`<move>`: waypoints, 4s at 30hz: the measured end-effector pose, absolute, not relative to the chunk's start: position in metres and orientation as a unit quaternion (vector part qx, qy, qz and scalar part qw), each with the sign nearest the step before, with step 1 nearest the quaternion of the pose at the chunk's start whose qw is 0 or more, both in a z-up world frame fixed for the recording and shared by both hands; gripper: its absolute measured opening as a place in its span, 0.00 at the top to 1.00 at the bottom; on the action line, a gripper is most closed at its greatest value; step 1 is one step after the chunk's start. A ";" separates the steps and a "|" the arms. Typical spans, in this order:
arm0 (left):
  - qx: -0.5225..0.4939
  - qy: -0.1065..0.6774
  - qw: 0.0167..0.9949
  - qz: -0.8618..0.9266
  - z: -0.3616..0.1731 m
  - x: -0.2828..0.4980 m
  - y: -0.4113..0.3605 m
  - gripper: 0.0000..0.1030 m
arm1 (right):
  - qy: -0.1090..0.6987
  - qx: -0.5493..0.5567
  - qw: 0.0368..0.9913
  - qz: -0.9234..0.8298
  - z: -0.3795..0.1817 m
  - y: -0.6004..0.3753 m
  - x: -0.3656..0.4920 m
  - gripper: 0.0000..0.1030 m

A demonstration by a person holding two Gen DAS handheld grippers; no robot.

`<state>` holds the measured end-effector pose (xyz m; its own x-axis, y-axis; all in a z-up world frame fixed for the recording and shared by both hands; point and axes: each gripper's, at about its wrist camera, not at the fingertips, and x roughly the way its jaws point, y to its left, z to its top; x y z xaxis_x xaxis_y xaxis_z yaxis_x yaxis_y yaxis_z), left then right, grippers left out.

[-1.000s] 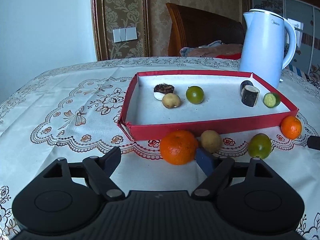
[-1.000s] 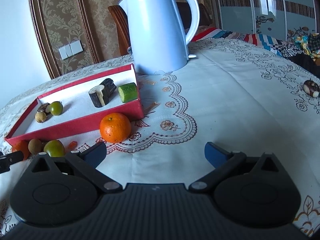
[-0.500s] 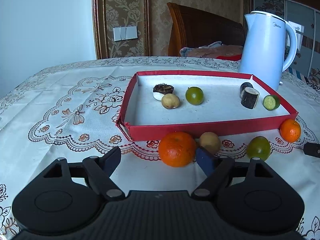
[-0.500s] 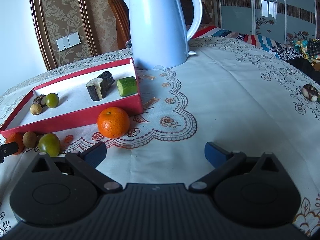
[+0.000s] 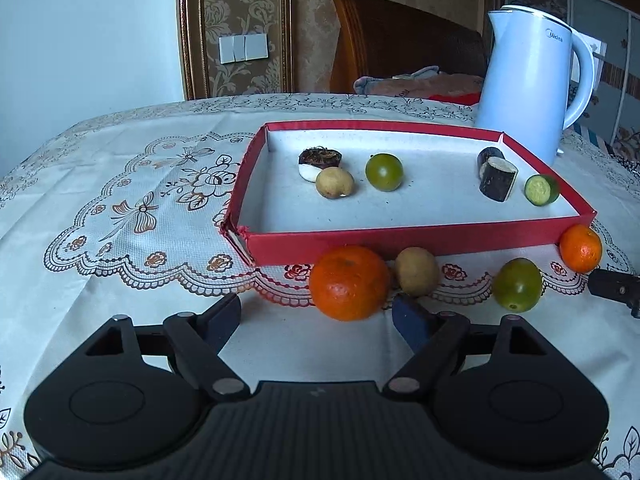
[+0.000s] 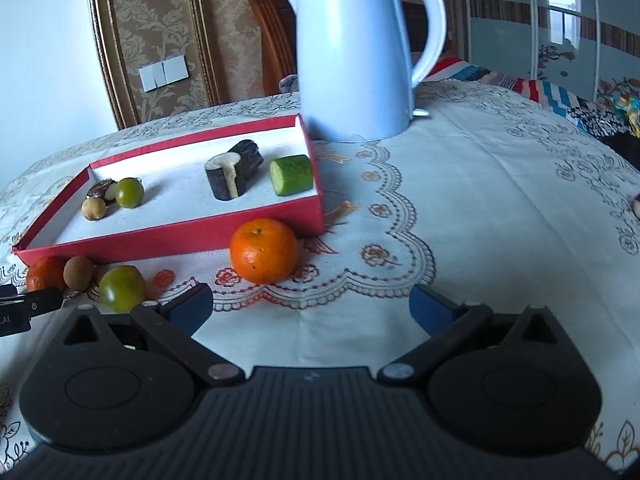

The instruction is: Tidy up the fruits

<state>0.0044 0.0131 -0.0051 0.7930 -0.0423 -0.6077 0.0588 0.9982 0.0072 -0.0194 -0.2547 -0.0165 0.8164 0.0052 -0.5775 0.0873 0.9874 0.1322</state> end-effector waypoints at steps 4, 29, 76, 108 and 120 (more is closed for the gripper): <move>0.014 0.323 0.946 -0.026 -0.005 0.005 0.013 0.19 | 0.310 0.072 0.948 -0.018 -0.017 -0.252 -0.014 0.00; 0.000 0.321 0.947 -0.021 -0.005 0.007 0.015 0.20 | 0.315 0.017 0.949 0.001 -0.014 -0.238 0.020 0.16; -0.002 0.311 0.950 -0.022 -0.003 0.008 0.015 0.21 | 0.307 0.010 0.951 -0.008 -0.016 -0.232 0.022 0.34; 0.008 0.311 0.948 -0.062 -0.003 0.004 0.009 0.60 | 0.299 -0.011 0.954 0.006 -0.015 -0.226 0.018 0.62; 0.005 0.310 0.949 -0.055 -0.001 0.004 0.013 0.60 | 0.291 0.000 0.957 -0.011 -0.014 -0.229 0.016 0.61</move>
<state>0.0037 0.0130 -0.0012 0.8019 -0.1010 -0.5889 0.1069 0.9940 -0.0249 0.0164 -0.2288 -0.0137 0.8305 -0.0219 -0.5566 0.0213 0.9997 -0.0075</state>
